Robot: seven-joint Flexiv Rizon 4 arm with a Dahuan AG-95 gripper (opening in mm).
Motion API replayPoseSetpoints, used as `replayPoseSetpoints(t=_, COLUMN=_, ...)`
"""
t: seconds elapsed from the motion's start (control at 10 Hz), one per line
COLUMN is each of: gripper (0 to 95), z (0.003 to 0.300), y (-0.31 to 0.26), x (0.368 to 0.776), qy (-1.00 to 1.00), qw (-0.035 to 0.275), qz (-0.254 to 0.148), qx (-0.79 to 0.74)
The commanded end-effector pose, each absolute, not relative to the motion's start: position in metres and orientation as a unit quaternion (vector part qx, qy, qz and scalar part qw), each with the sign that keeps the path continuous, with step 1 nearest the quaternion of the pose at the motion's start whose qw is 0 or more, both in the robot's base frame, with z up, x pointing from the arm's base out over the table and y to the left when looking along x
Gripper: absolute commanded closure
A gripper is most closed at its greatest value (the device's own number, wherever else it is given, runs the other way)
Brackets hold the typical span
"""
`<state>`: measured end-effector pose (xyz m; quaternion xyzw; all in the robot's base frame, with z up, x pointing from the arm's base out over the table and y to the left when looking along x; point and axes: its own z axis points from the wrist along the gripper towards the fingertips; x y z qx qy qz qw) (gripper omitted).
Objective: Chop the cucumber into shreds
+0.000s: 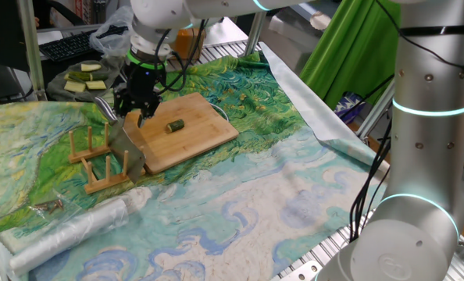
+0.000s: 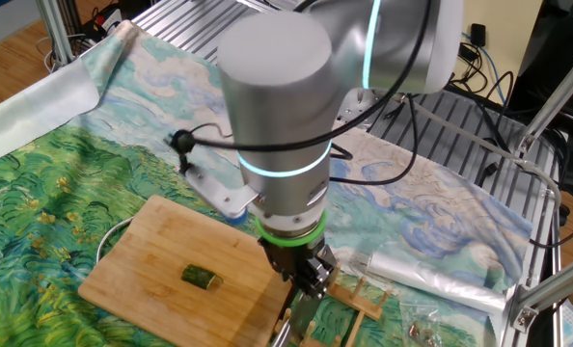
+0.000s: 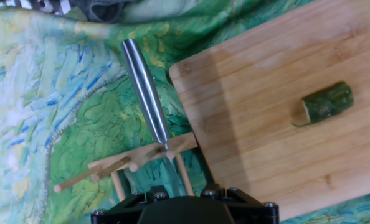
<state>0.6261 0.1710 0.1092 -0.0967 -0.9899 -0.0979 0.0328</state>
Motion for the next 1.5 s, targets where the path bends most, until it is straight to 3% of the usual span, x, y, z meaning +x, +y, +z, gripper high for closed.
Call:
replayPoseSetpoints(t=0.1, gripper=57.0, z=0.110, y=0.171, x=0.624, qy=-0.990, qw=0.036, qz=-0.101, qx=-0.092)
replayPoseSetpoints(t=0.2, gripper=57.0, z=0.110, y=0.171, x=0.624, qy=-0.988, qw=0.040, qz=-0.118, qx=-0.091)
replayPoseSetpoints(t=0.4, gripper=57.0, z=0.110, y=0.171, x=0.624, qy=-0.988, qw=0.035, qz=-0.116, qx=-0.091)
replayPoseSetpoints(t=1.5, gripper=57.0, z=0.047, y=0.195, x=0.625, qy=-0.988, qw=0.021, qz=-0.119, qx=-0.099)
